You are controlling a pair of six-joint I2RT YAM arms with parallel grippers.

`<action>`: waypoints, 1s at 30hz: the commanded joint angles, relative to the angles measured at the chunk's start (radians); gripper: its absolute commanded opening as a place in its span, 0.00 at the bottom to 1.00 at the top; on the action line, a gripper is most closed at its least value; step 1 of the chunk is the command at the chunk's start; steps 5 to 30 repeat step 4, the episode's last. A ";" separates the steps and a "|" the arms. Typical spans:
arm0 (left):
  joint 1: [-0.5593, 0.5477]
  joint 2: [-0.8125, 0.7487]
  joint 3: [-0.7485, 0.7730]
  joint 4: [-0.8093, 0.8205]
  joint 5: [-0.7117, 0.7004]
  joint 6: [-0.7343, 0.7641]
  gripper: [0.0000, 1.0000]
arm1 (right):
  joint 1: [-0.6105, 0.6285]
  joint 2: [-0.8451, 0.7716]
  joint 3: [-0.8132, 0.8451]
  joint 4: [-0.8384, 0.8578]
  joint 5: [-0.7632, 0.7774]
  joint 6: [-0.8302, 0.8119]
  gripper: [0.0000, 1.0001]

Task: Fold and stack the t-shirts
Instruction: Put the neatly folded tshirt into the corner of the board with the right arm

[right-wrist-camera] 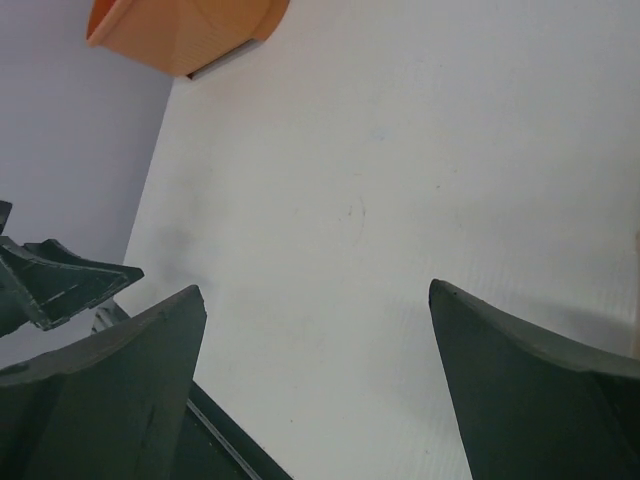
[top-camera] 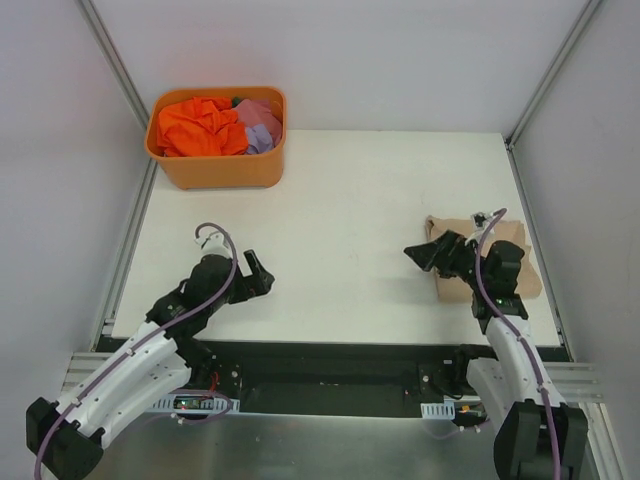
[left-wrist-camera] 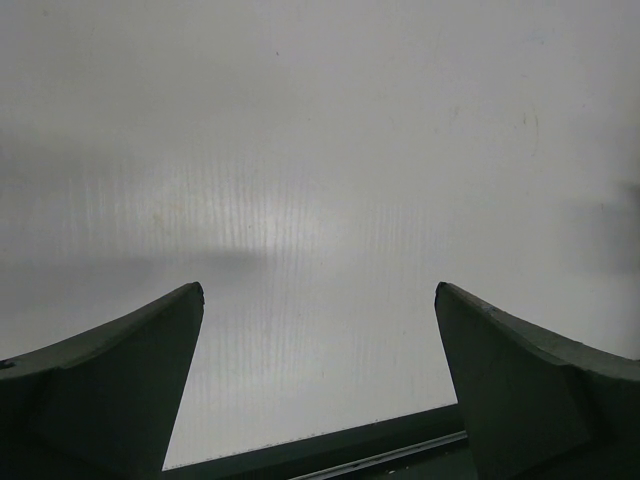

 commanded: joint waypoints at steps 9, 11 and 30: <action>0.010 -0.033 -0.009 -0.024 -0.022 -0.007 0.99 | 0.005 -0.005 -0.033 0.286 -0.139 0.088 0.96; 0.010 -0.033 -0.009 -0.024 -0.022 -0.007 0.99 | 0.005 -0.005 -0.033 0.286 -0.139 0.088 0.96; 0.010 -0.033 -0.009 -0.024 -0.022 -0.007 0.99 | 0.005 -0.005 -0.033 0.286 -0.139 0.088 0.96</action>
